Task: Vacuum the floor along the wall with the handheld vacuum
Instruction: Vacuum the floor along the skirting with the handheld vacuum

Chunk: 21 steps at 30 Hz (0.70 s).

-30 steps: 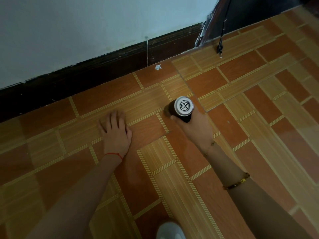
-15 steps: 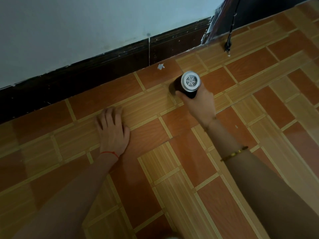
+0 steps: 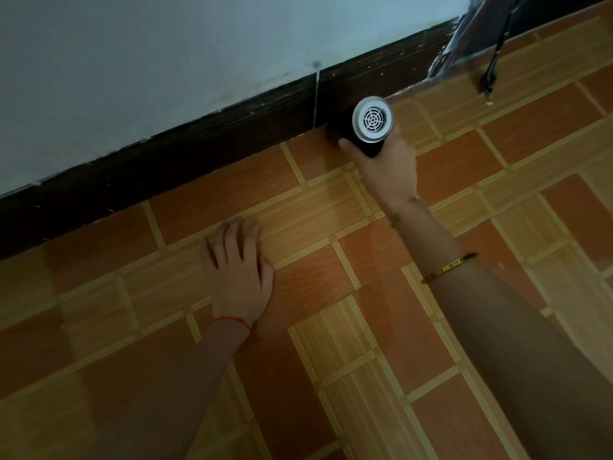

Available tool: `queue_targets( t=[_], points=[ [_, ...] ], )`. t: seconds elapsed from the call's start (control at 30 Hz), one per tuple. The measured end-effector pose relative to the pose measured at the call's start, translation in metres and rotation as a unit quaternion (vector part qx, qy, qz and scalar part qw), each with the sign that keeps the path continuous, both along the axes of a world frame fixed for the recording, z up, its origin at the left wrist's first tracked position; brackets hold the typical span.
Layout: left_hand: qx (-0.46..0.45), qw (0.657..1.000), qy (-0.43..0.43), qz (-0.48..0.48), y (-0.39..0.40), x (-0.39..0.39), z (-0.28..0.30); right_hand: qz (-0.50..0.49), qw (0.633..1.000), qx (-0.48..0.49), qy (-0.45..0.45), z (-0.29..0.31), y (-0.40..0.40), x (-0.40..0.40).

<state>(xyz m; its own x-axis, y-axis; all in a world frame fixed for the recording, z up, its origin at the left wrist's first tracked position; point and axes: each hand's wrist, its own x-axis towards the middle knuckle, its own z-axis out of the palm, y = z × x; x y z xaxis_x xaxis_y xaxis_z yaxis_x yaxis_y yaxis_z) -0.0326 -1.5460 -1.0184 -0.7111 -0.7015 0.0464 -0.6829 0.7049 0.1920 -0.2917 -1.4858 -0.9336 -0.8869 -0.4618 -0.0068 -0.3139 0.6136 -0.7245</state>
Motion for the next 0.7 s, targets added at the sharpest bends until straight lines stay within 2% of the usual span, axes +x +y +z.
queue_targets(
  t=[0.1,0.3,0.47,0.7],
  points=[
    [-0.002,1.000,-0.003,0.002,0.000,0.000,0.000,-0.043,0.999,-0.009,0.009,0.000,-0.001,-0.006],
    [-0.010,1.000,0.002,0.006,-0.001,0.000,-0.002,0.052,0.998,-0.005,-0.038,0.000,0.003,-0.006],
    [-0.002,1.000,0.012,0.005,0.000,0.000,-0.001,0.024,1.000,0.019,0.004,0.002,0.009,0.000],
    [0.006,1.000,0.026,0.002,0.000,0.001,0.000,0.152,0.984,0.016,-0.091,0.014,0.025,0.024]
  ],
)
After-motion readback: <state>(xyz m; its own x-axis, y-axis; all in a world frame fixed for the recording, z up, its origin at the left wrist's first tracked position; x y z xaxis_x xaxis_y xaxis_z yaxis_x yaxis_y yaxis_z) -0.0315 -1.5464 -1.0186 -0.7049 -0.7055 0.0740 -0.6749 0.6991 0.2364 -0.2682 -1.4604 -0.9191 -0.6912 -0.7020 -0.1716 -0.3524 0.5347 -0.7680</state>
